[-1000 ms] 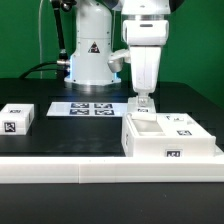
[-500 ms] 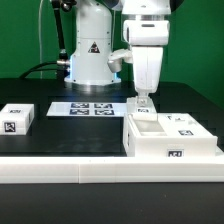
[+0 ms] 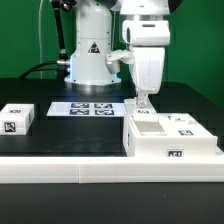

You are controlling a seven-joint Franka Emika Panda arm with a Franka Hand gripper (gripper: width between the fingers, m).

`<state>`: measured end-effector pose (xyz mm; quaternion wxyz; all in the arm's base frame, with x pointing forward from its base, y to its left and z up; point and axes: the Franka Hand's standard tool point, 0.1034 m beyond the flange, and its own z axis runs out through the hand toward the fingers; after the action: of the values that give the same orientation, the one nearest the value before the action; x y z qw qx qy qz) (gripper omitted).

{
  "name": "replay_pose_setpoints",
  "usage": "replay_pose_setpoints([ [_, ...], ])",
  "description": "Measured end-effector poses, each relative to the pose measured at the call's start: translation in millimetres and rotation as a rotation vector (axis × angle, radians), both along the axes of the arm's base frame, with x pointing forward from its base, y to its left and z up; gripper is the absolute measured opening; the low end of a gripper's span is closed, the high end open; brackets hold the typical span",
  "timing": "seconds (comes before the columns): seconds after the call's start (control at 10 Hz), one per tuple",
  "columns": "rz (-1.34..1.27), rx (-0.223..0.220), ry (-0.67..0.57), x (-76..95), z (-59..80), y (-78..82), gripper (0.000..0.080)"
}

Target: Assemble cabinet

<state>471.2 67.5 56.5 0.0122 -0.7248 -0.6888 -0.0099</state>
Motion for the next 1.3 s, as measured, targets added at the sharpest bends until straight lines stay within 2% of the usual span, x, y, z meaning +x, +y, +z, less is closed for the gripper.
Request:
replay_pose_setpoints([
  [0.3,0.025,-0.001,0.001,8.9,0.2,-1.4,0.007],
  [0.9,0.026,0.0,-0.001,9.6,-0.8,-1.9,0.007],
  [1.3,0.025,0.011,-0.028,46.5,0.9,-3.8,0.007],
])
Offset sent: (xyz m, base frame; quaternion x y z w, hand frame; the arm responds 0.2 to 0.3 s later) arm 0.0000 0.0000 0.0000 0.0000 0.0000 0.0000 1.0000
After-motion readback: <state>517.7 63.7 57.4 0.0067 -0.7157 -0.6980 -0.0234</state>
